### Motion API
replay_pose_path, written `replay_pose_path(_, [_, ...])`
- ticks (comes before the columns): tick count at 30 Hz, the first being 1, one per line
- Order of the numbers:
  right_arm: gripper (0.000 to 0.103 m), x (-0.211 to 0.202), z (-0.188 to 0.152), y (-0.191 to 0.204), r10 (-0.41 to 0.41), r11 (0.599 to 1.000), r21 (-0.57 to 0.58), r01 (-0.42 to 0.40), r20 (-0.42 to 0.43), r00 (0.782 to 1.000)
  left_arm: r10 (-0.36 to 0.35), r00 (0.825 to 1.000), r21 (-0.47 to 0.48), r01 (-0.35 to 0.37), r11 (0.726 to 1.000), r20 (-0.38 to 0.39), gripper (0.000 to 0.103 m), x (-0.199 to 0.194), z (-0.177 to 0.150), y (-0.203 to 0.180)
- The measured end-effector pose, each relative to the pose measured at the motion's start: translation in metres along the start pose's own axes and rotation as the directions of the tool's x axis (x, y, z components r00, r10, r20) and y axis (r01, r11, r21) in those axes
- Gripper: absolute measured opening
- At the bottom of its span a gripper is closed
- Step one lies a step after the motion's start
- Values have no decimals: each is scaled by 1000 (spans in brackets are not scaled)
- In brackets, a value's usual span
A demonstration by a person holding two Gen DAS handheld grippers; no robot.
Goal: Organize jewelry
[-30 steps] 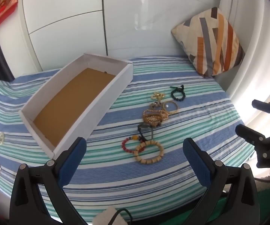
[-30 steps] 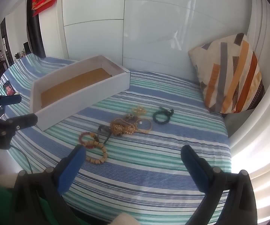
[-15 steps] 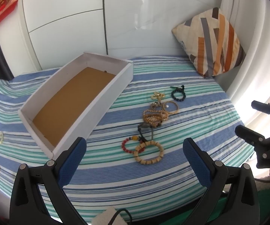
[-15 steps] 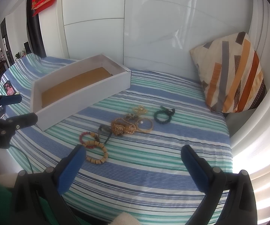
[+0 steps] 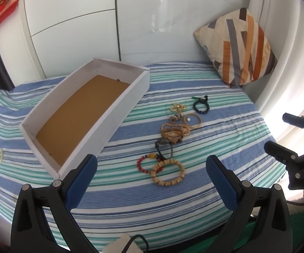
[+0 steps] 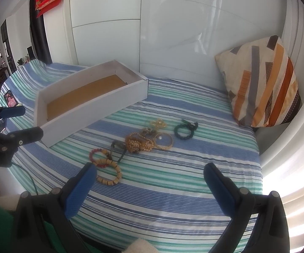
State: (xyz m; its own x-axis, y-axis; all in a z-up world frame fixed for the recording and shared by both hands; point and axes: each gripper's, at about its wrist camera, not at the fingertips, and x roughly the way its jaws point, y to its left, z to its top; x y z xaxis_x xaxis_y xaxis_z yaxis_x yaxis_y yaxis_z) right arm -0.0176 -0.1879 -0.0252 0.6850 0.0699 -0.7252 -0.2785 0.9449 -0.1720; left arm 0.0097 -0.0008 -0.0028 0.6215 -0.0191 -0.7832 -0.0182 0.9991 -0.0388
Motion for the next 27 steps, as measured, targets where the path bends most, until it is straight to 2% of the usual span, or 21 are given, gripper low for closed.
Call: replay_pose_path(27, [103, 0, 2, -2, 4, 1000, 2, -4, 0, 1000, 2, 1000, -12, -2, 1000, 8, 102, -1, 0, 0])
